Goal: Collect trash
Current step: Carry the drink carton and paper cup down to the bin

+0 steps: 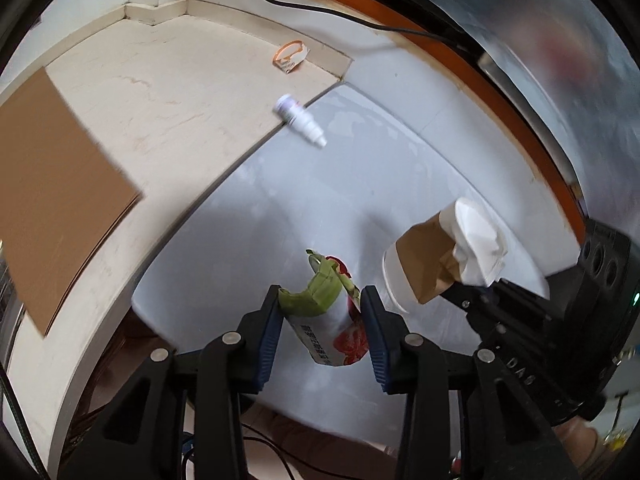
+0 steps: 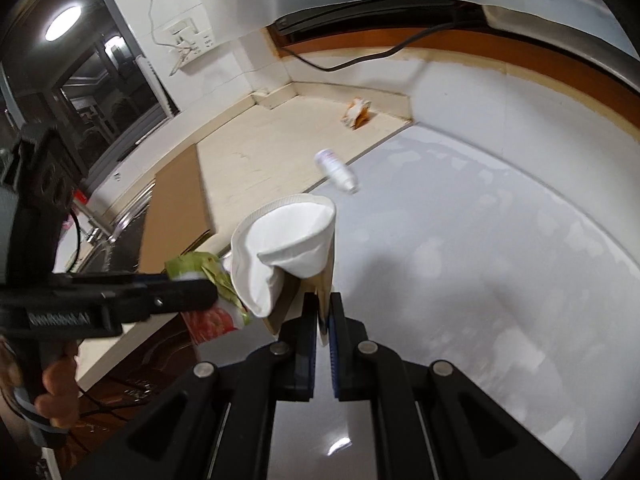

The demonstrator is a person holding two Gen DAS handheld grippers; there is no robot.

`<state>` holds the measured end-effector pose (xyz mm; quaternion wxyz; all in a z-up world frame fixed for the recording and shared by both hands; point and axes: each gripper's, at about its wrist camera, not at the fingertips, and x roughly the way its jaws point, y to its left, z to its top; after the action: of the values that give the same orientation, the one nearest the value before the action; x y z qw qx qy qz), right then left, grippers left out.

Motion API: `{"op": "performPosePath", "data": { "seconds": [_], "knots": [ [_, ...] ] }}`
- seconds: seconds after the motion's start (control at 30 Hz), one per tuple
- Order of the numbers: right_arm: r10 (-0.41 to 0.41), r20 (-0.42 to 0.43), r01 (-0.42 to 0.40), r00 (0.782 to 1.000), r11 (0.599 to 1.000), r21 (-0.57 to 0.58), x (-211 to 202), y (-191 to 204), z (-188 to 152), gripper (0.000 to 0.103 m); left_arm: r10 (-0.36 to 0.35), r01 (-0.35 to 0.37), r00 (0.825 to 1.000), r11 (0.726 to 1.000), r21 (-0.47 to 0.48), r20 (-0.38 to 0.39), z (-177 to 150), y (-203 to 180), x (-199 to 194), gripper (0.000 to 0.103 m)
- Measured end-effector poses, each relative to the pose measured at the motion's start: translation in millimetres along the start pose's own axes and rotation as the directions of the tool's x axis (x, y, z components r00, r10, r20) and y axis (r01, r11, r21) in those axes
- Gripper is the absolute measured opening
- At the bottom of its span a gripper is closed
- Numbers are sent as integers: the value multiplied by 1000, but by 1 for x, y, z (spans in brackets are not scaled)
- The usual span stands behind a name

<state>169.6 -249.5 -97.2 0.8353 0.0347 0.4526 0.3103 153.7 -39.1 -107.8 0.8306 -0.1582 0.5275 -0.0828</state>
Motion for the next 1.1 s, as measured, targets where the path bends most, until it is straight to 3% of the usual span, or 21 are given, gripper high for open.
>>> {"op": "performPosePath", "data": {
  "seconds": [0.33,0.57,0.87,1.1],
  "knots": [
    [51,-66,-50,997,999,6,-9,77,-55,5,29,-28,1000,998,59,-9,-75,43,-38,37],
    [88,-152,-89,984,996,-1,9,130,-104,5,44,-41,998,998,53,-44,-122,87,-44,37],
    [73,-251,-66,965,997,37,64,149,-169,5,49,-41,991,997,64,-127,-174,130,-4,37],
    [-19,-317,48,948,996,82,126,127,-235,5,50,-32,980,995,94,-193,-211,152,66,37]
  ]
}}
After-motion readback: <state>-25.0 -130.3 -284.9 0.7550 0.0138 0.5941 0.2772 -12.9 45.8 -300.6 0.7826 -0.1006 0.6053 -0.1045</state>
